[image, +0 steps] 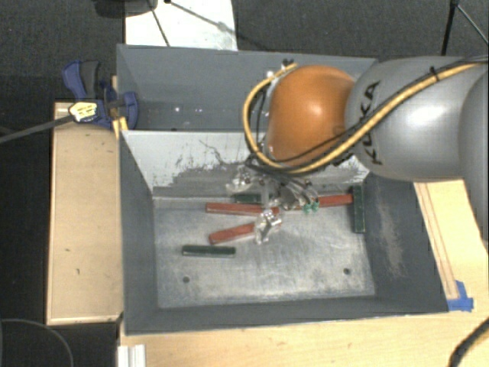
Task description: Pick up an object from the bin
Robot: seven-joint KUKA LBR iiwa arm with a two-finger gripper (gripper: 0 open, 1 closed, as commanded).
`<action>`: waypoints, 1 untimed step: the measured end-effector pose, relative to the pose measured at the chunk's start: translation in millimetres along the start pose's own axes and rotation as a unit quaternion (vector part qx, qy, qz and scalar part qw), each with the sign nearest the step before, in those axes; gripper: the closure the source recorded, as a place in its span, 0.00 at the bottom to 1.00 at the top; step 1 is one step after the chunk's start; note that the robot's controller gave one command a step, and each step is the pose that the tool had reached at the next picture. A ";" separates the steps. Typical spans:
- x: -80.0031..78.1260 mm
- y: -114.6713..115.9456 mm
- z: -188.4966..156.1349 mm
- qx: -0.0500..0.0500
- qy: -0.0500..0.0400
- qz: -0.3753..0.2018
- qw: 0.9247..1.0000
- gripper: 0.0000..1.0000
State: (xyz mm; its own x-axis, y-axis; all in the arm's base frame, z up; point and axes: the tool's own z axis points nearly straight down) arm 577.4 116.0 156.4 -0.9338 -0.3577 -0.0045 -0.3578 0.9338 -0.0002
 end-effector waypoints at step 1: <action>3.2 2.2 76.7 0.000 -0.004 0.016 1.000 0.00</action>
Offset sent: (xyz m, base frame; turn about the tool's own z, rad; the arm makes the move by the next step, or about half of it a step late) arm 0.0063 -0.0149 -0.0864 -0.1933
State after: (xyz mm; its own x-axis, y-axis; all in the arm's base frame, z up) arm 573.9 117.0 79.7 -0.9444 -0.3284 -0.0130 -0.3285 0.9445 0.0006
